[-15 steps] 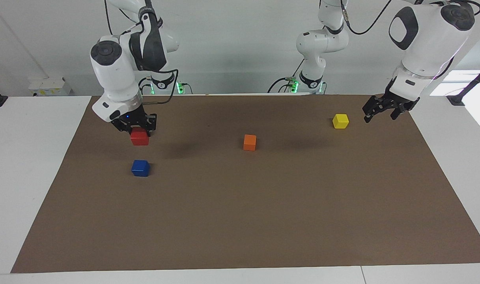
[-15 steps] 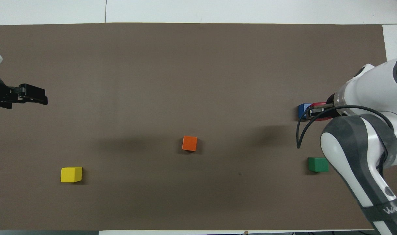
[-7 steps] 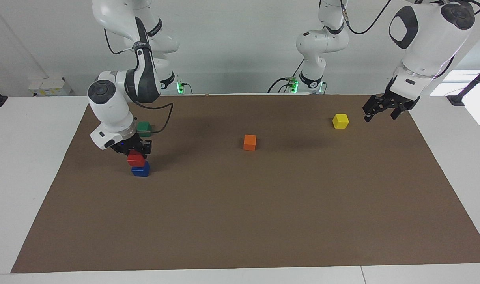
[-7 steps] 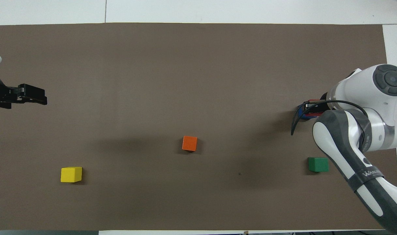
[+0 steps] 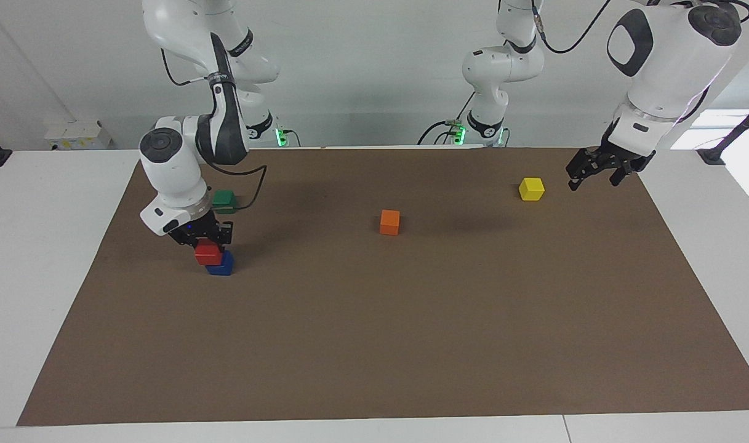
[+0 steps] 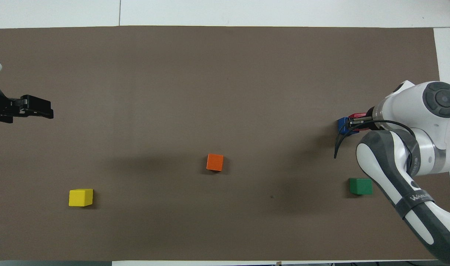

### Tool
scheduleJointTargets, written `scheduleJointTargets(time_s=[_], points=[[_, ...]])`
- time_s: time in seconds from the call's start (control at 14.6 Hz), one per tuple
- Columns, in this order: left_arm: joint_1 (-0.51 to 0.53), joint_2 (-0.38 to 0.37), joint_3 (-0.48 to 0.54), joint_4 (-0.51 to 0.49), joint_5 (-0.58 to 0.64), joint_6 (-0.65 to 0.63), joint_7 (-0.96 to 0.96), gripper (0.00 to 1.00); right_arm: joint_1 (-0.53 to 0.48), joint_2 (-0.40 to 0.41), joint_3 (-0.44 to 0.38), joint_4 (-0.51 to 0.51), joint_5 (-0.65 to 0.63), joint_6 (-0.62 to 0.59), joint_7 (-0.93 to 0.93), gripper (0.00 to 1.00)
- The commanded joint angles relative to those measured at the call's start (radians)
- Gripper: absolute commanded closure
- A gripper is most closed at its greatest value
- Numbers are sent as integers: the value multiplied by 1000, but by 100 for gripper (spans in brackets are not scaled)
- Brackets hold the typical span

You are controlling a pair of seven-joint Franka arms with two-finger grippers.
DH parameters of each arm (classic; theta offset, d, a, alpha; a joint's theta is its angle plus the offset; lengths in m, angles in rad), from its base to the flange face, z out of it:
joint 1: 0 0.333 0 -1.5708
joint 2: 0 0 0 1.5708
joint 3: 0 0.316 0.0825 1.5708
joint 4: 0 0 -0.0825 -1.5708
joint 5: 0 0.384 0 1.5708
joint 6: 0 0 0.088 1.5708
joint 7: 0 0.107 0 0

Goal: Transfer red block to right arm and stack on blue block
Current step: 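Lower the red cube onto the blue cube with the right gripper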

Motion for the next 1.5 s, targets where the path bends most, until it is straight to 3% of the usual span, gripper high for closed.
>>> scheduleJointTargets(time_s=[0.0,0.14,1.09,1.23,1.44], points=[[-9,-8,9,5,7,-19,4,0,-26,-30,14,-37,18,37,-53,100],[-9,-8,9,5,7,-19,4,0,-27,-28,11,-37,116,49,-158,100],[-9,-8,9,5,7,-19,4,0,-40,-36,13,-83,171,103,-219,100],[-9,-8,9,5,7,-19,4,0,-38,-37,13,-82,186,102,-216,1],[-9,-8,9,5,7,-19,4,0,-37,-34,11,-71,186,97,-216,0]])
